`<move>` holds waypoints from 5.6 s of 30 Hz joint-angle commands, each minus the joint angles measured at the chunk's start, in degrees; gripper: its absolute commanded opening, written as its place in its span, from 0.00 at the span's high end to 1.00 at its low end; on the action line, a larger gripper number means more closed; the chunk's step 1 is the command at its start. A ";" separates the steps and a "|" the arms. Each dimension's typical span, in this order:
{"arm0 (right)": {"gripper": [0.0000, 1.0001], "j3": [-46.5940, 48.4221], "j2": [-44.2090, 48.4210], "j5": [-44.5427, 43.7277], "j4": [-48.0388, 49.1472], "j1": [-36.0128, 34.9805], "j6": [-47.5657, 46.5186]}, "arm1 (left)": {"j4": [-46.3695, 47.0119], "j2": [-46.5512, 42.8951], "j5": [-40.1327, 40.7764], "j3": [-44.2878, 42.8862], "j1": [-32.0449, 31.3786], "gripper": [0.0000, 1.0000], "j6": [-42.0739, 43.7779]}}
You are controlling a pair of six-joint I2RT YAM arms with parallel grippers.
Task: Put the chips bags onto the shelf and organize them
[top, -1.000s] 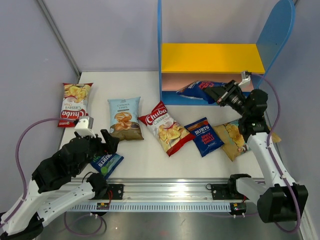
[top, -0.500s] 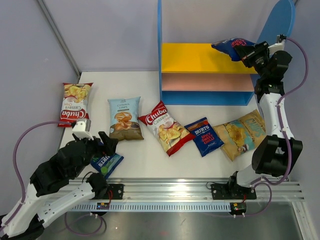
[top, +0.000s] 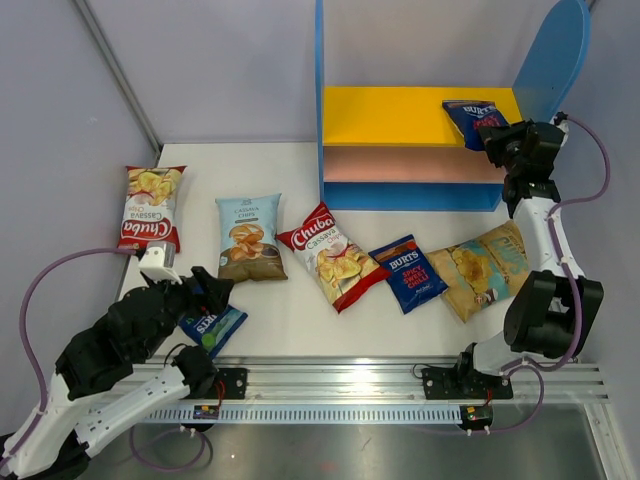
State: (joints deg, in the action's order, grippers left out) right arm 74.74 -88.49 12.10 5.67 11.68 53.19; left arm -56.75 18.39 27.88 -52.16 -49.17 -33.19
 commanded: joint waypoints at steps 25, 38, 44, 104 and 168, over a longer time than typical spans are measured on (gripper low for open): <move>0.76 15.87 -10.73 -16.23 -14.72 0.36 15.72 | 2.70 -3.19 1.04 0.39 -0.14 0.10 0.05; 0.46 19.91 -9.07 -15.43 -26.67 0.36 12.29 | 3.05 -2.40 0.25 0.48 -0.14 0.11 0.58; 0.34 25.53 -9.60 -15.79 -36.33 0.36 10.36 | 3.05 -3.01 0.25 0.48 -0.14 0.11 0.49; 0.00 -10.23 67.04 3.55 -57.88 -4.04 -6.17 | 52.71 95.60 -8.46 -21.84 -17.98 0.21 -50.74; 0.09 -29.30 53.16 34.92 -23.60 -6.32 -4.05 | 79.26 61.50 1.04 -6.46 -22.99 1.00 -1.79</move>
State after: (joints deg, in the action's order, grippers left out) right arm 44.60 -34.70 43.27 -23.35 6.24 51.48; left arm 23.79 80.20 29.85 -55.00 -71.59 -36.34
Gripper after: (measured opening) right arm 0.912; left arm 0.005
